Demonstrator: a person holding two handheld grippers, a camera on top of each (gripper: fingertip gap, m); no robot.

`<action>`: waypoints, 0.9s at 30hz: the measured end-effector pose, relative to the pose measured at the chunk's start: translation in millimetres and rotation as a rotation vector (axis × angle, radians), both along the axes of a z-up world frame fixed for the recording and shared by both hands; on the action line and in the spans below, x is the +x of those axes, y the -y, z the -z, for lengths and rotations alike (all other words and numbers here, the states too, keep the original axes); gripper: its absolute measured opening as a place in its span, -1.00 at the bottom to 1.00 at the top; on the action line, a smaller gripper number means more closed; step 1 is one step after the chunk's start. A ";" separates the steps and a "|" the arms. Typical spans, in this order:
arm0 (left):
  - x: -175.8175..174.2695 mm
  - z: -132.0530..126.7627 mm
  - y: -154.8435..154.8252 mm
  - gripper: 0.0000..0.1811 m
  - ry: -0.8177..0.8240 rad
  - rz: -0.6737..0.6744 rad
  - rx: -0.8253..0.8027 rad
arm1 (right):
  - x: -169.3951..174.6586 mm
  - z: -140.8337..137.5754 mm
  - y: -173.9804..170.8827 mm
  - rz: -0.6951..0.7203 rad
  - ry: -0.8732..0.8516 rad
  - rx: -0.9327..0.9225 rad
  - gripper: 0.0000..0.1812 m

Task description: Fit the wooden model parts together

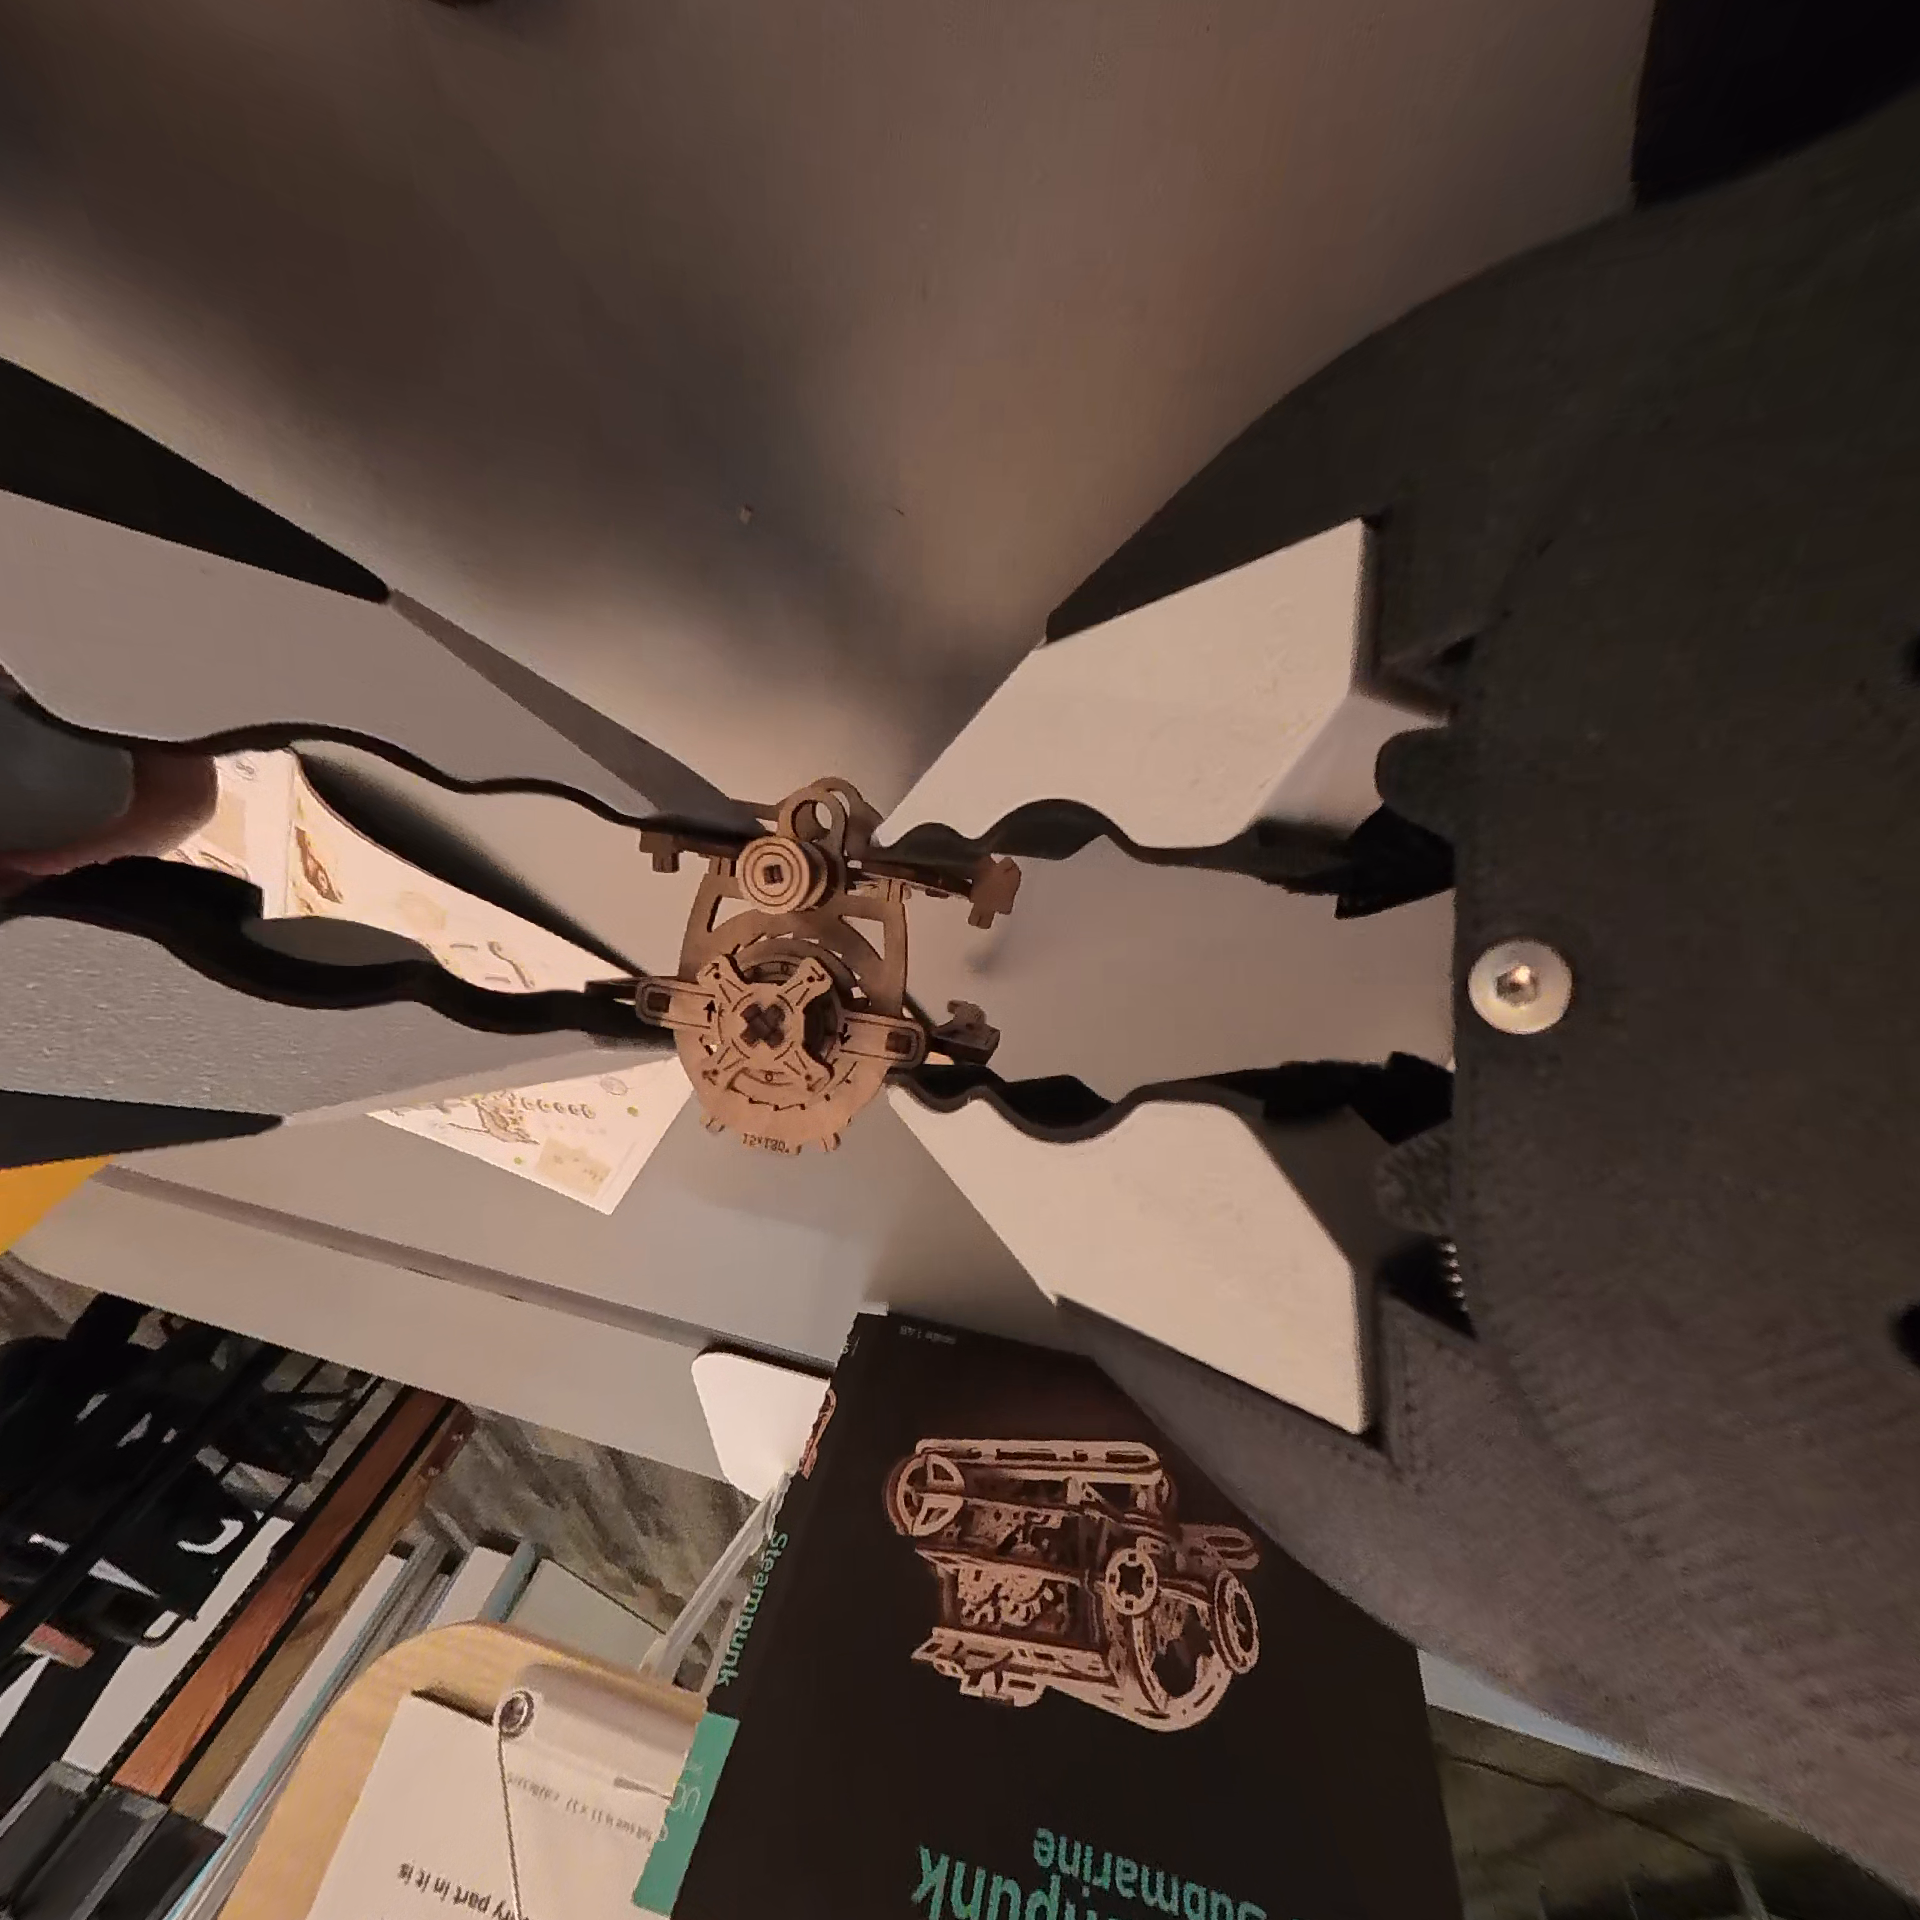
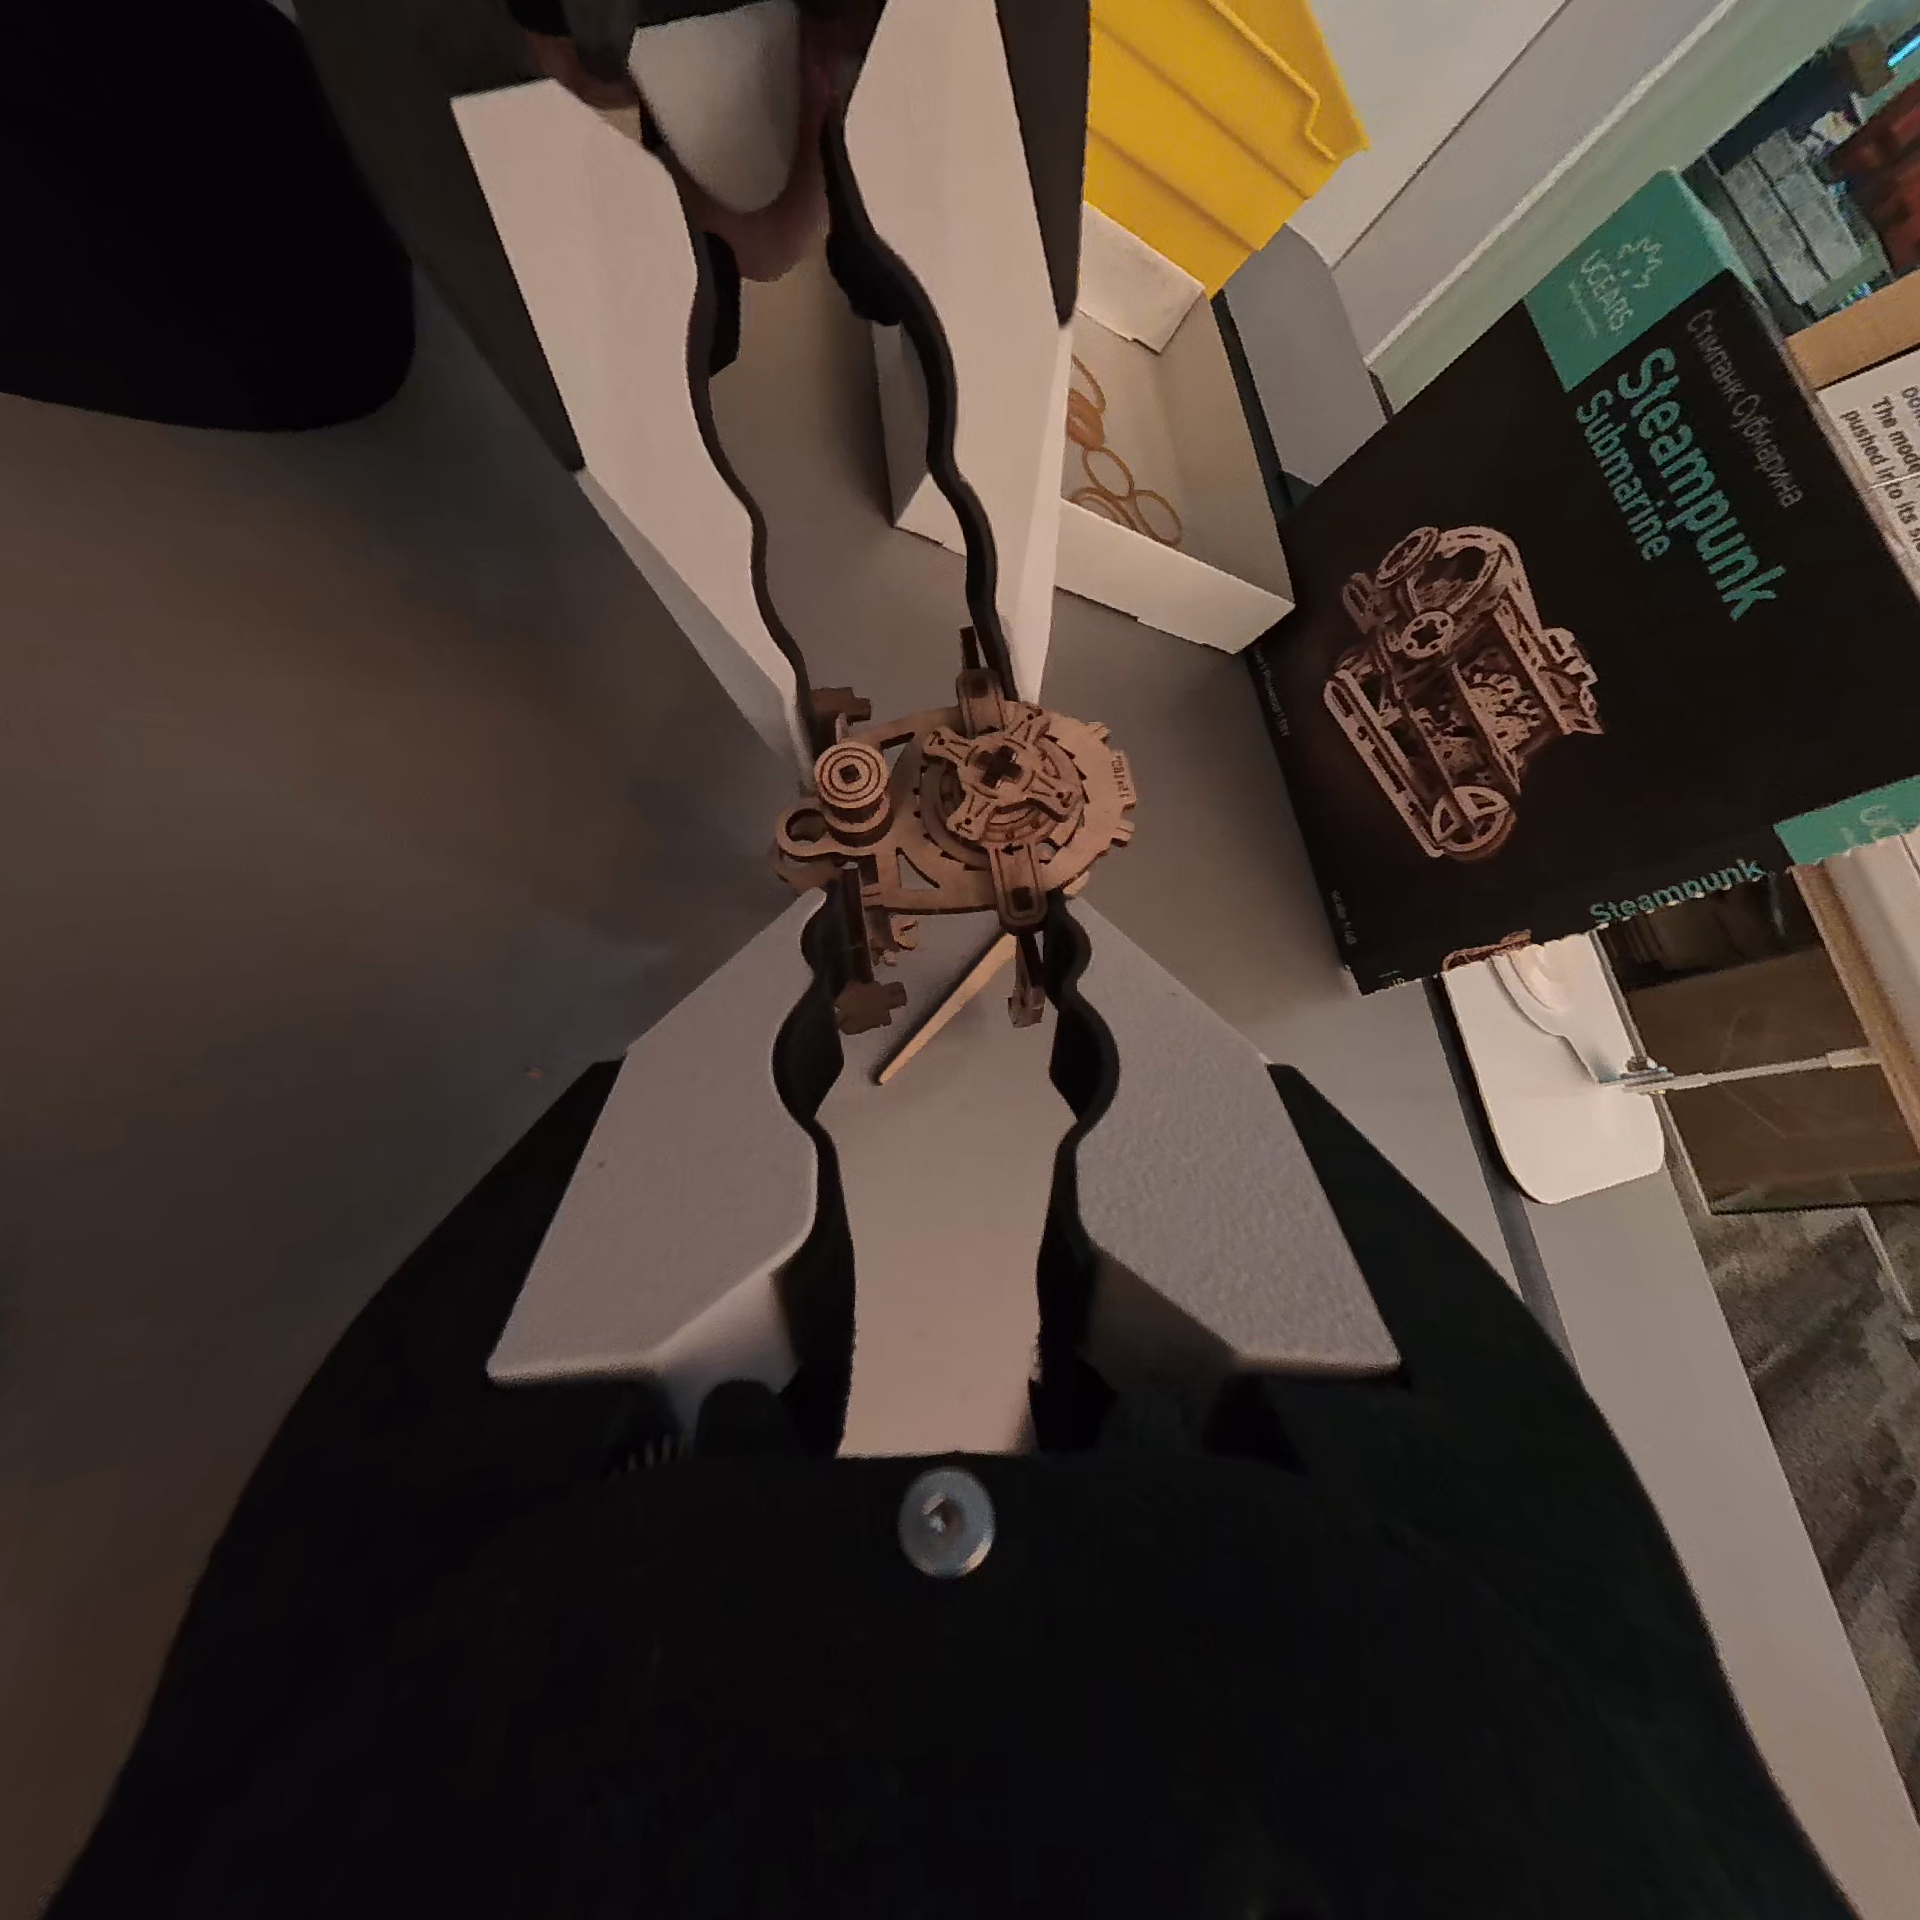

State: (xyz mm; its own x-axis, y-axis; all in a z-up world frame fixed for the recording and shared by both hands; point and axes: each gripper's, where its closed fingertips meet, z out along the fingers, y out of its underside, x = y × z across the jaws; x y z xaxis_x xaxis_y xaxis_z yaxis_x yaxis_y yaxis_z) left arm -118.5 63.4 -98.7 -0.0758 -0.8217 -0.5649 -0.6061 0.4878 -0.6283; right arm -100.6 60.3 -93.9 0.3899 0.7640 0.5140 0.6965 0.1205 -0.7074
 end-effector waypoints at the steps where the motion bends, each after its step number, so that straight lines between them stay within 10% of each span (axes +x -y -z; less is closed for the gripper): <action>1: -0.1 -0.8 1.1 -0.59 0.001 0.001 -0.013 | -0.1 -0.2 0.5 -0.003 -0.010 -0.010 -0.60; 27: -2.7 8.8 4.7 -0.60 -0.060 0.004 -0.020 | -2.3 8.2 5.2 -0.002 0.031 -0.028 -0.61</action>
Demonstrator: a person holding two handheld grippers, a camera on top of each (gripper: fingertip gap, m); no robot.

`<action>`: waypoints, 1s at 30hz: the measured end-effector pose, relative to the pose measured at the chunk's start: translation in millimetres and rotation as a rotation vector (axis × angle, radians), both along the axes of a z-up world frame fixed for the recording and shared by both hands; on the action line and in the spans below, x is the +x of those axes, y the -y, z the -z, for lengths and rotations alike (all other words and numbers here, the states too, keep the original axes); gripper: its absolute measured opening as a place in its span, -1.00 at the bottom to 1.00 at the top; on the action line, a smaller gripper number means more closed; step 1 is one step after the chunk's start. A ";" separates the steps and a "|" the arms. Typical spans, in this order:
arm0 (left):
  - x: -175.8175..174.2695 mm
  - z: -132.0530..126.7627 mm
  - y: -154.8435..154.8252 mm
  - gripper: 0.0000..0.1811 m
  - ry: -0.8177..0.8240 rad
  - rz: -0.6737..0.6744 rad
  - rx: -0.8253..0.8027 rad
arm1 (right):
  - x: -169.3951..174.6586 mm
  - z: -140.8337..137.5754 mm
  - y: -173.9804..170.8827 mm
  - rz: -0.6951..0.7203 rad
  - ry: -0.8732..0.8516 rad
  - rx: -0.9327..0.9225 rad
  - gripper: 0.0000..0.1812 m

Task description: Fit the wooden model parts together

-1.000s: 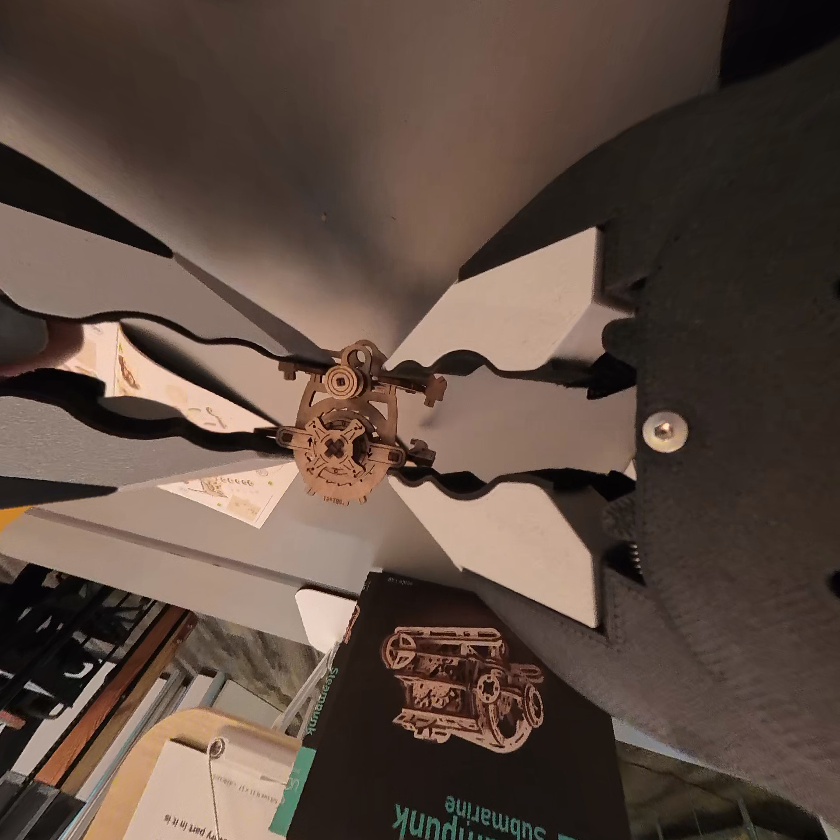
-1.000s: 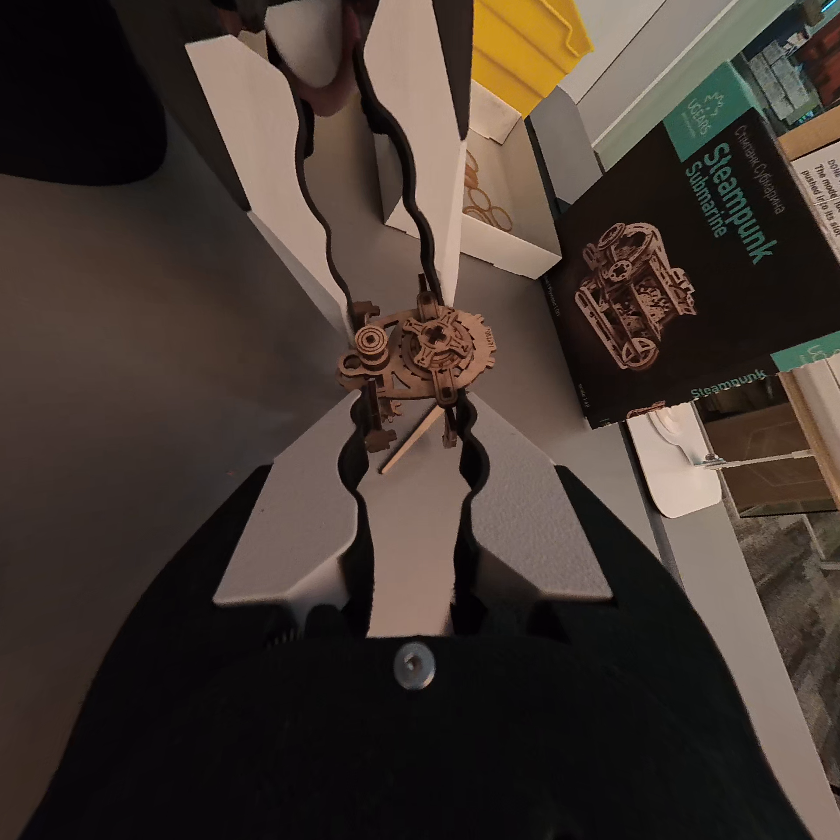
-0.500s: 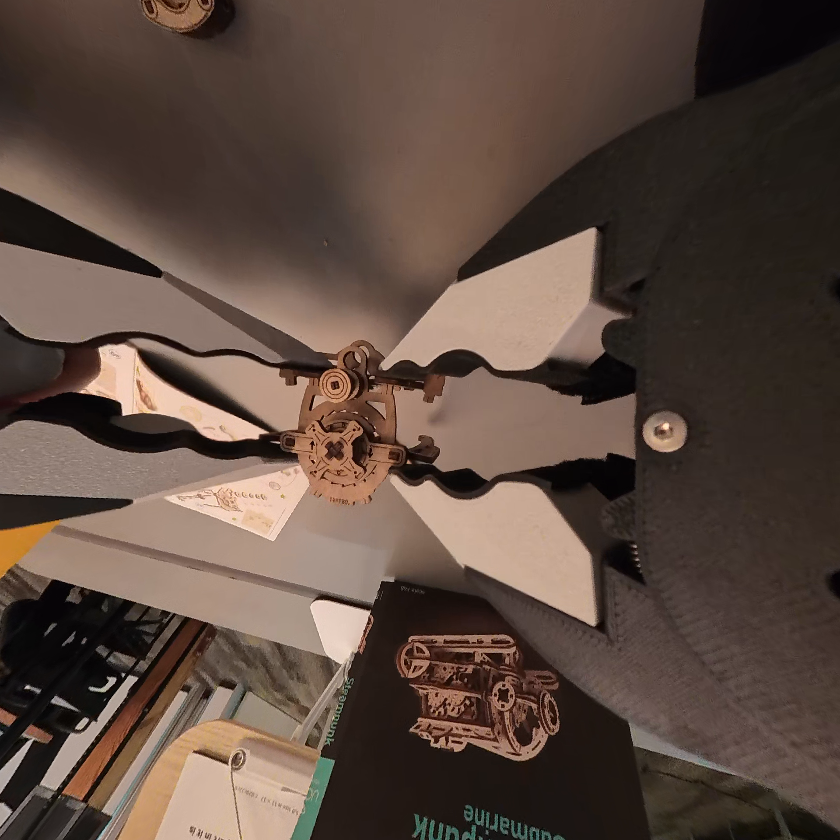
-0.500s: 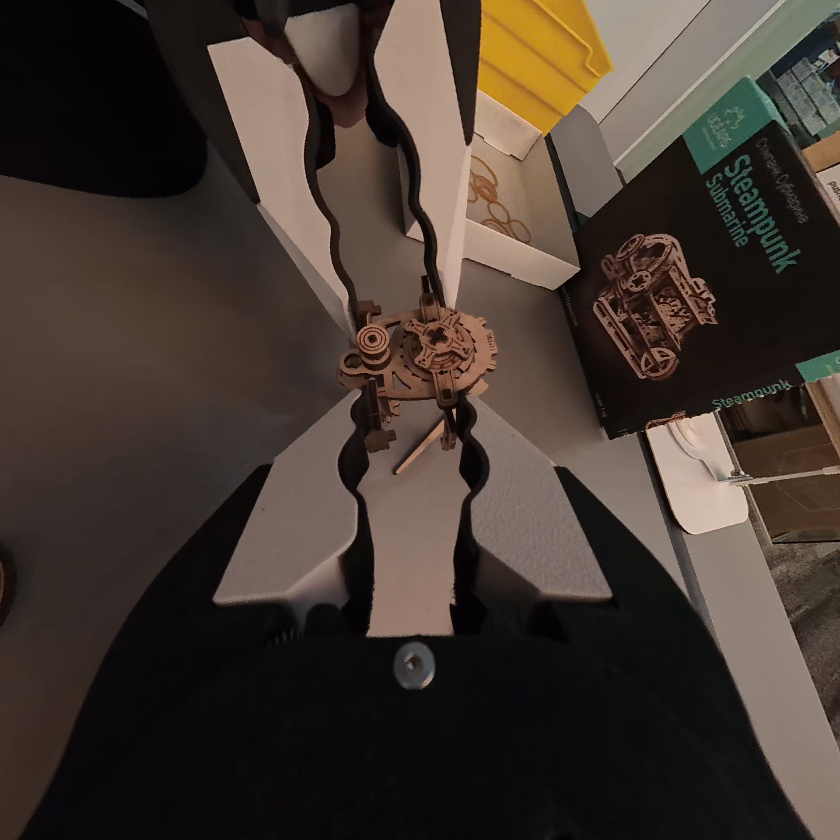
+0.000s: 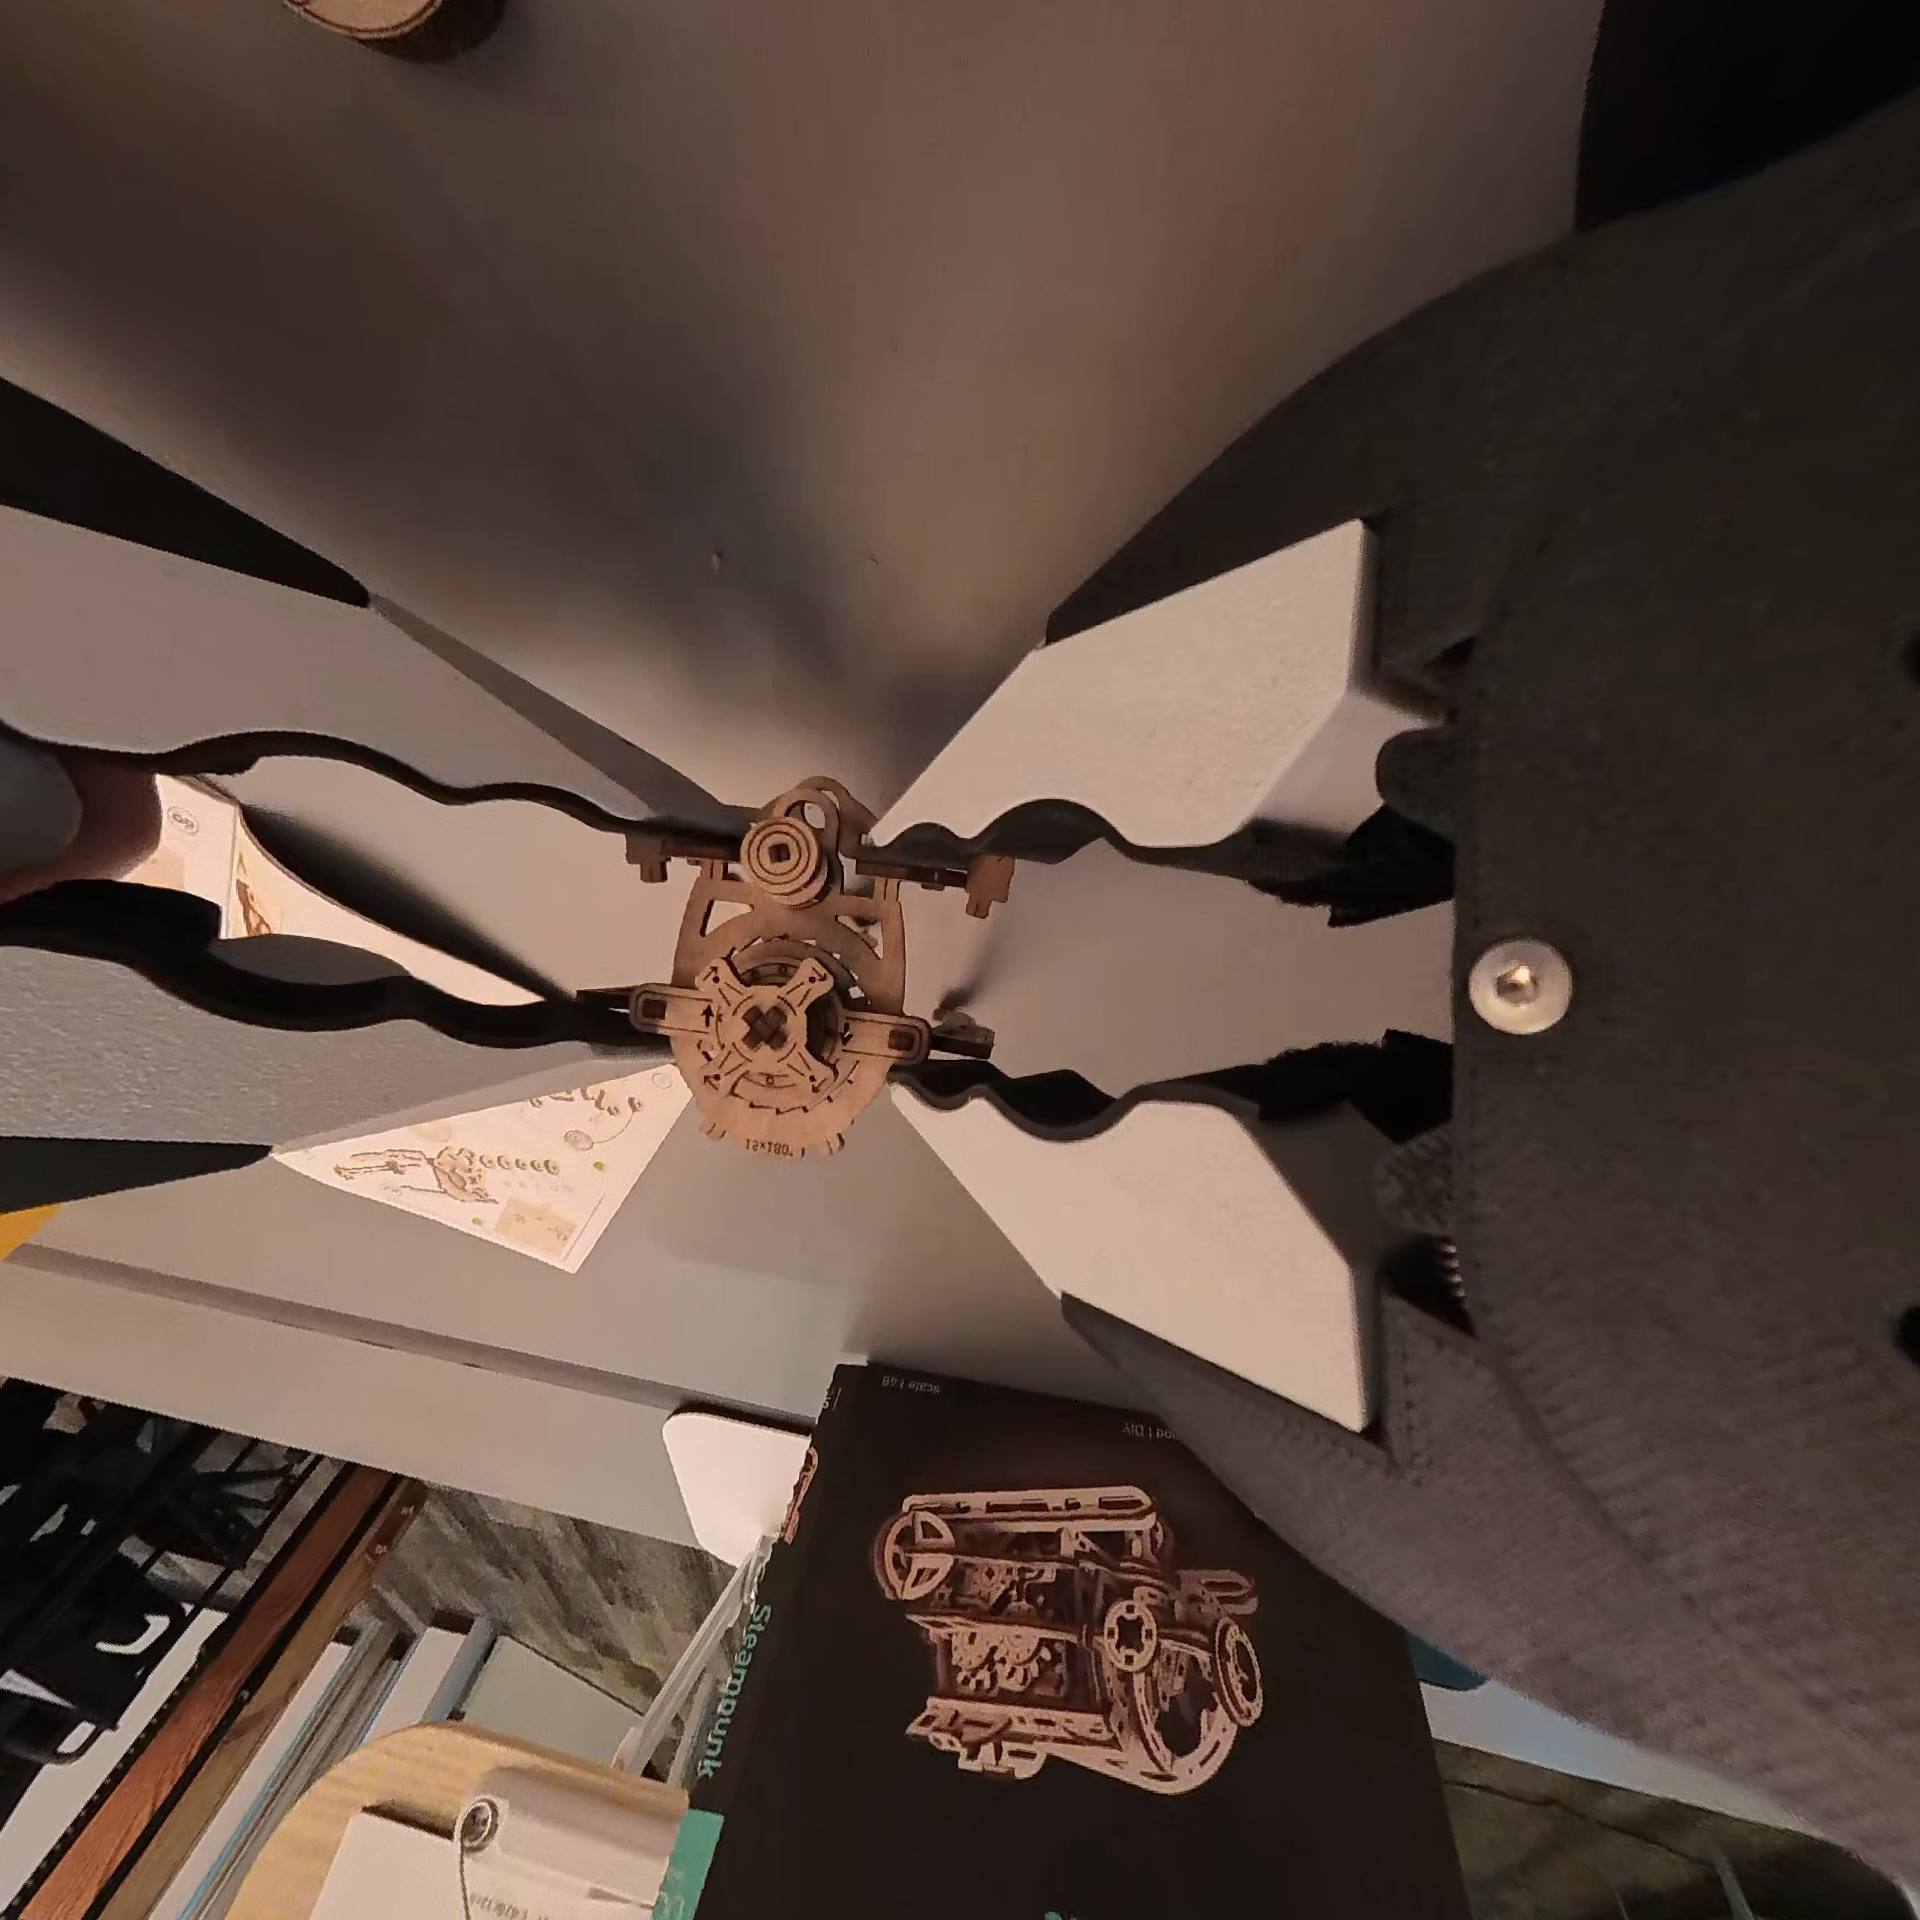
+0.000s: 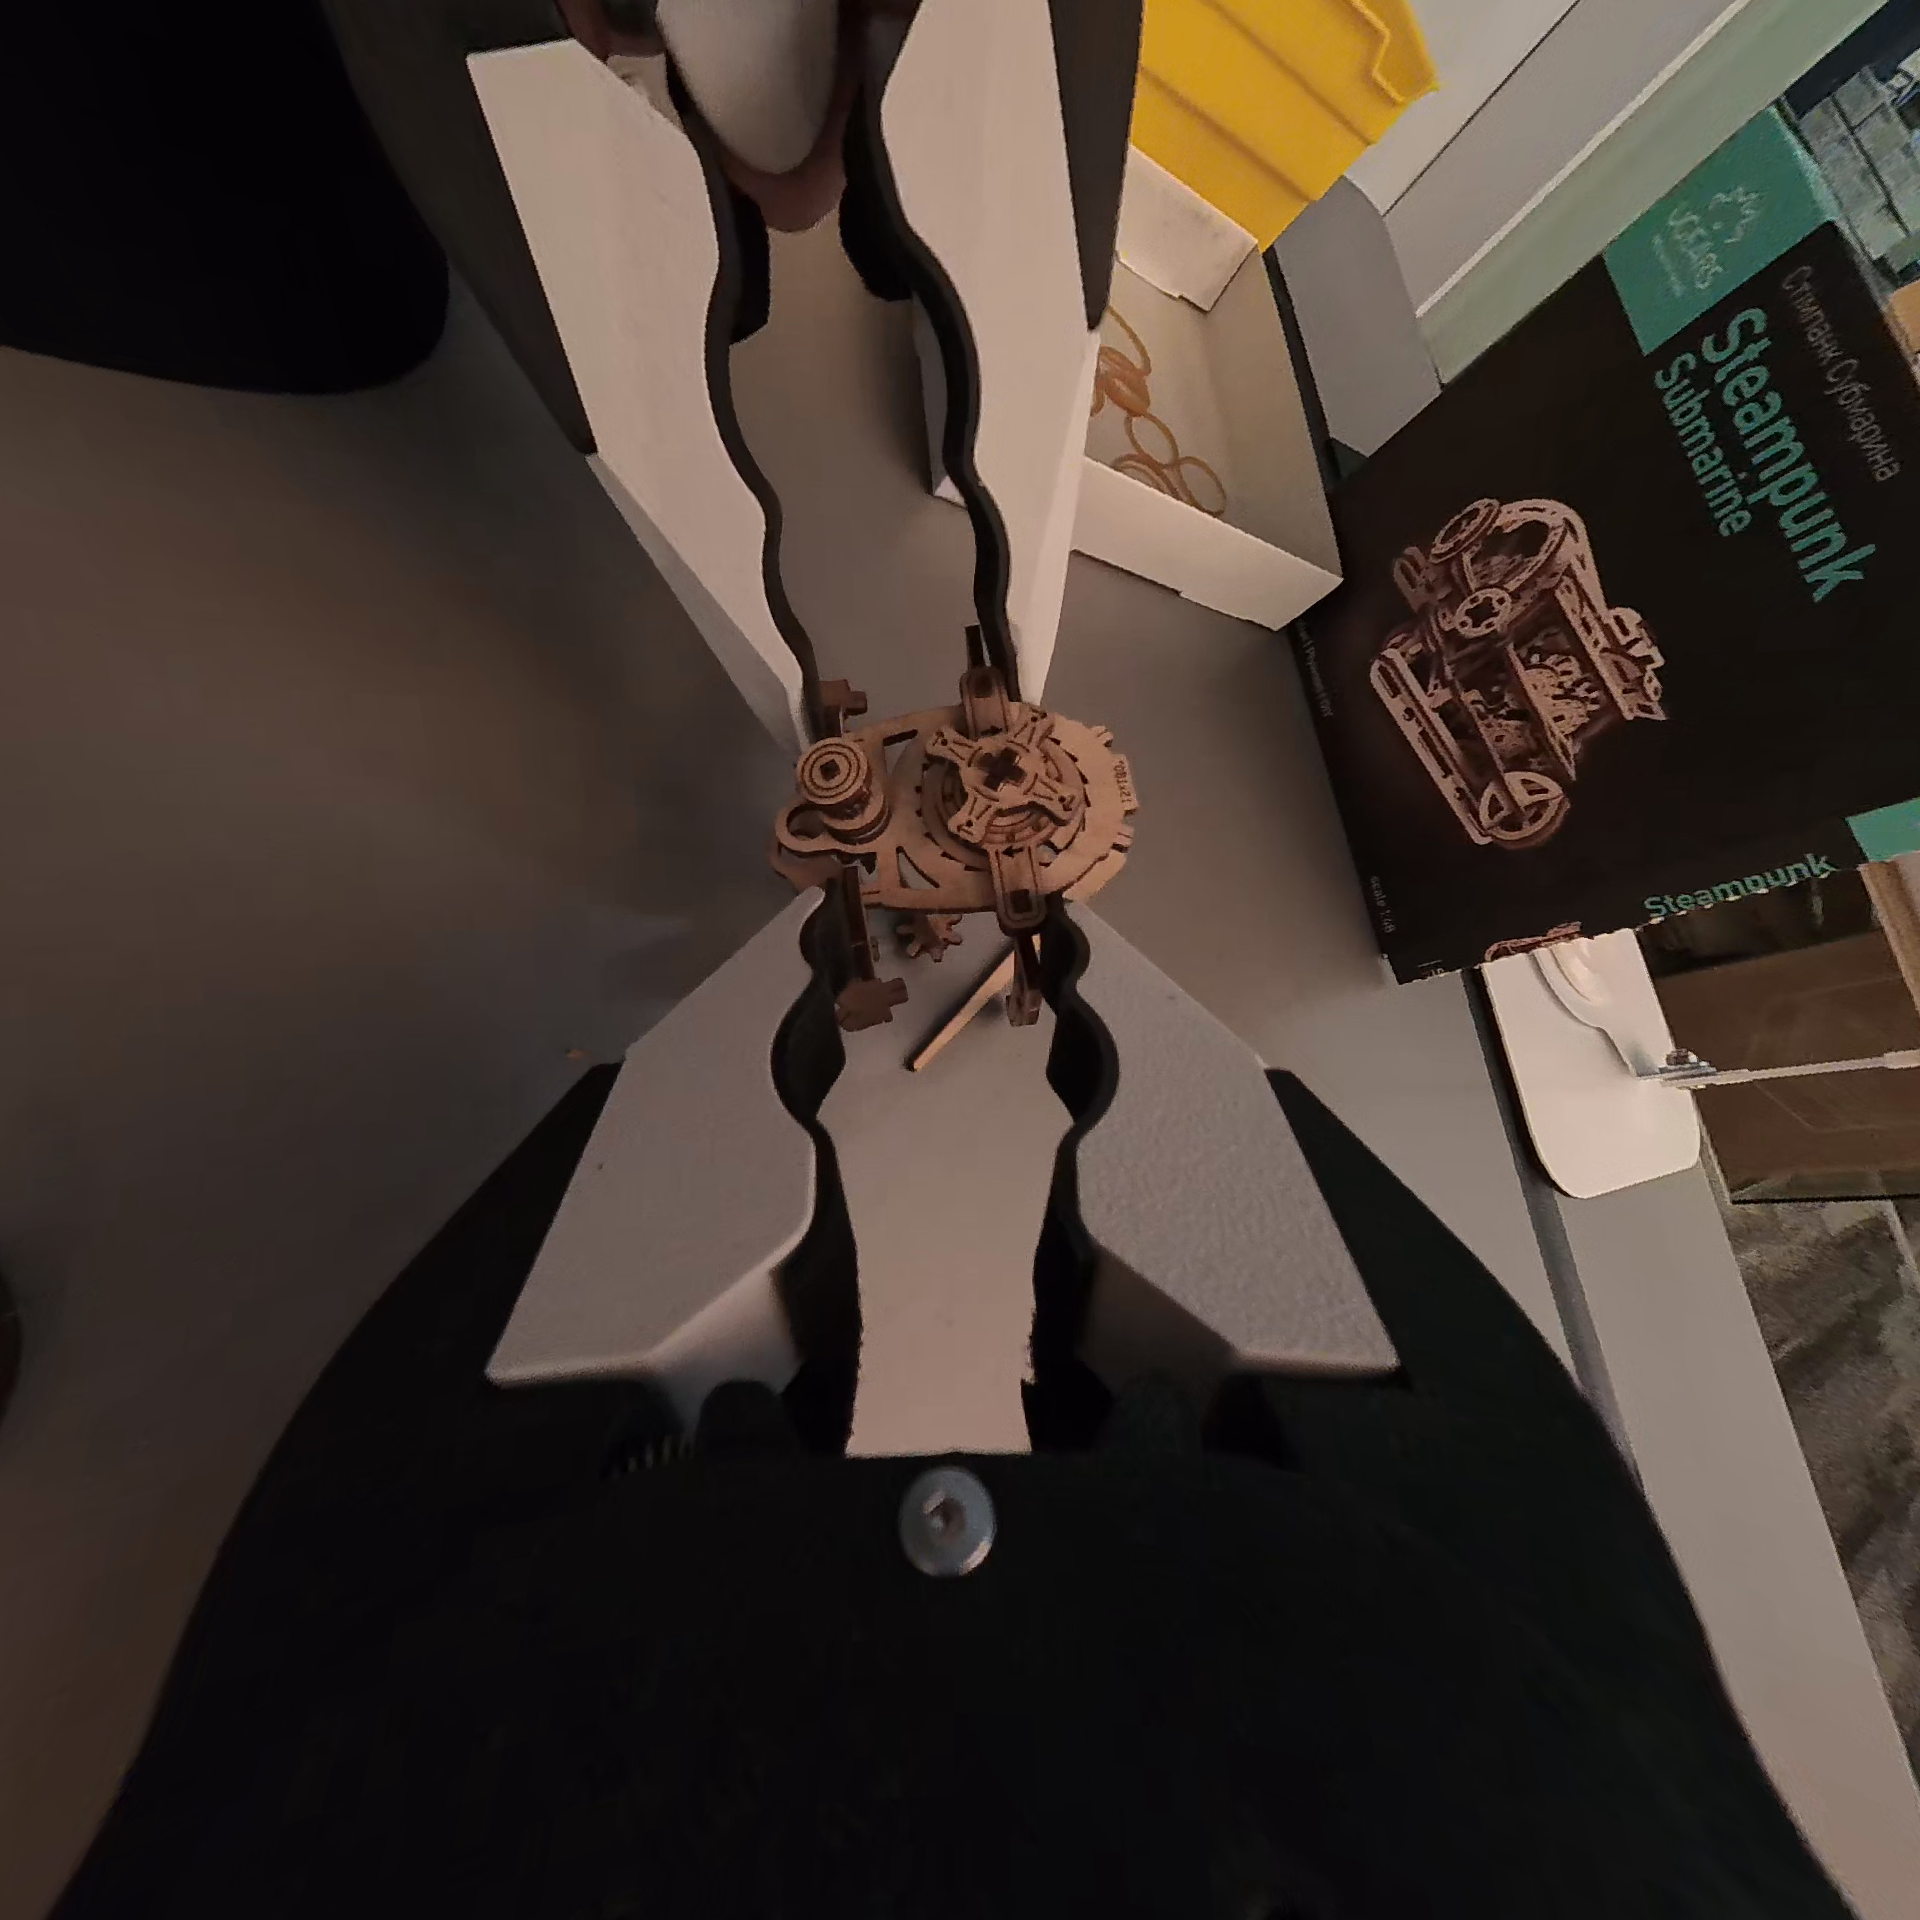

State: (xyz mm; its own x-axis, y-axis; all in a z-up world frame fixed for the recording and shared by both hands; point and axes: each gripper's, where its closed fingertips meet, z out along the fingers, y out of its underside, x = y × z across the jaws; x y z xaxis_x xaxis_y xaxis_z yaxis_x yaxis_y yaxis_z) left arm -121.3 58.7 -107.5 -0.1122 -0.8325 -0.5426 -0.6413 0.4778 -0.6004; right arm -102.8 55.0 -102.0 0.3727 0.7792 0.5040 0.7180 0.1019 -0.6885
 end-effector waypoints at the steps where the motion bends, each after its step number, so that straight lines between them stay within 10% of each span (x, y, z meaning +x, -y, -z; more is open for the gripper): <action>1: 0.1 -1.2 -0.2 -0.60 0.002 0.003 0.007 | -0.1 -1.2 -0.3 -0.003 -0.011 0.004 -0.61; 30: -2.7 -2.1 -2.0 -0.60 -0.029 -0.007 0.041 | -0.8 2.6 -2.1 -0.031 -0.022 0.001 -0.61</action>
